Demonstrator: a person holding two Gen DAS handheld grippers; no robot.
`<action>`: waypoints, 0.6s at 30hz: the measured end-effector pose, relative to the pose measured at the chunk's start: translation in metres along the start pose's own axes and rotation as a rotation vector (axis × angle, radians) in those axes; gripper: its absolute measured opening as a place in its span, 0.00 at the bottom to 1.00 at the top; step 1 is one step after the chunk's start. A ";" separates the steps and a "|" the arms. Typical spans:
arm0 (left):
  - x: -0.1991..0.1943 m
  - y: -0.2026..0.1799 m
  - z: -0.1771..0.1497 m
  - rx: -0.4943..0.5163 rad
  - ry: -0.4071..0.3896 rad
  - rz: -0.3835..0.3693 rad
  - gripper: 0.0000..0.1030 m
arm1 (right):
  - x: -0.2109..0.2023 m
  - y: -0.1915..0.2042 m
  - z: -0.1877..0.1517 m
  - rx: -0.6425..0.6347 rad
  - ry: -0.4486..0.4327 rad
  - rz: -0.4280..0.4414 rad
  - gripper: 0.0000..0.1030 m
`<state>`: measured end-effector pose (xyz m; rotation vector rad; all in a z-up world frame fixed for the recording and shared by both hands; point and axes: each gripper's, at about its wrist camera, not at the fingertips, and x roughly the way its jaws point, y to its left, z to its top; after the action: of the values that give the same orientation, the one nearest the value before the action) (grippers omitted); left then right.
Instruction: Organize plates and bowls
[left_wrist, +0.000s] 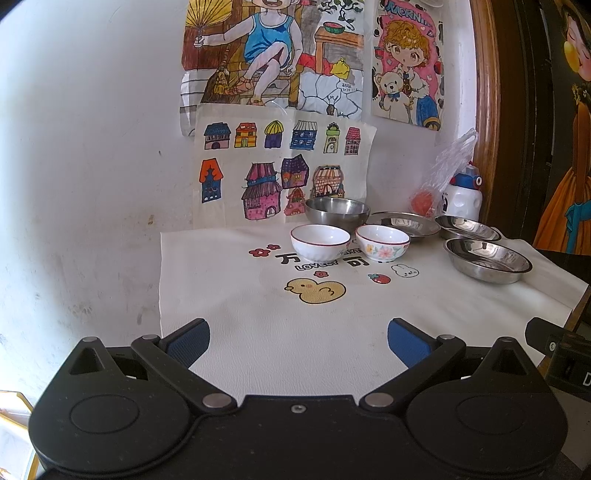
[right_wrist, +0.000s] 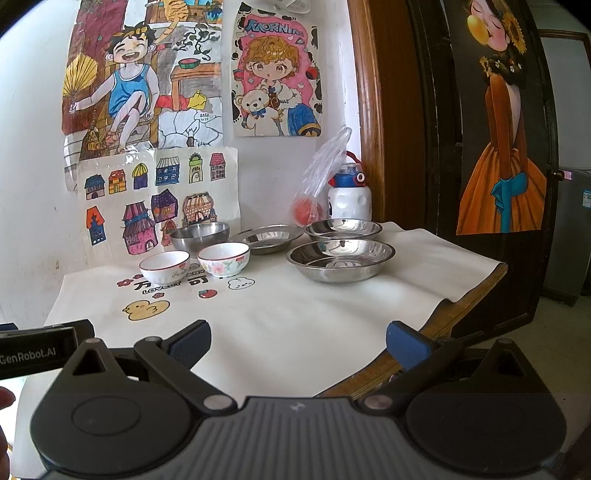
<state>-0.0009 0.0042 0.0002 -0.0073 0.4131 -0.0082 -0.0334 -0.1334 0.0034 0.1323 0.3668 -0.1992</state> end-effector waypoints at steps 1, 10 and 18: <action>0.000 0.000 0.000 0.000 0.000 0.000 0.99 | 0.000 0.000 0.000 0.000 0.000 0.000 1.00; 0.002 -0.001 -0.001 0.005 0.005 0.003 0.99 | 0.004 0.000 -0.004 0.002 0.012 0.002 1.00; 0.014 -0.008 0.001 0.033 0.007 0.004 0.99 | 0.017 -0.009 -0.001 0.003 0.033 -0.006 1.00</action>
<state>0.0118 -0.0043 -0.0045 0.0258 0.4195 -0.0108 -0.0205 -0.1452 -0.0043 0.1381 0.3997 -0.2036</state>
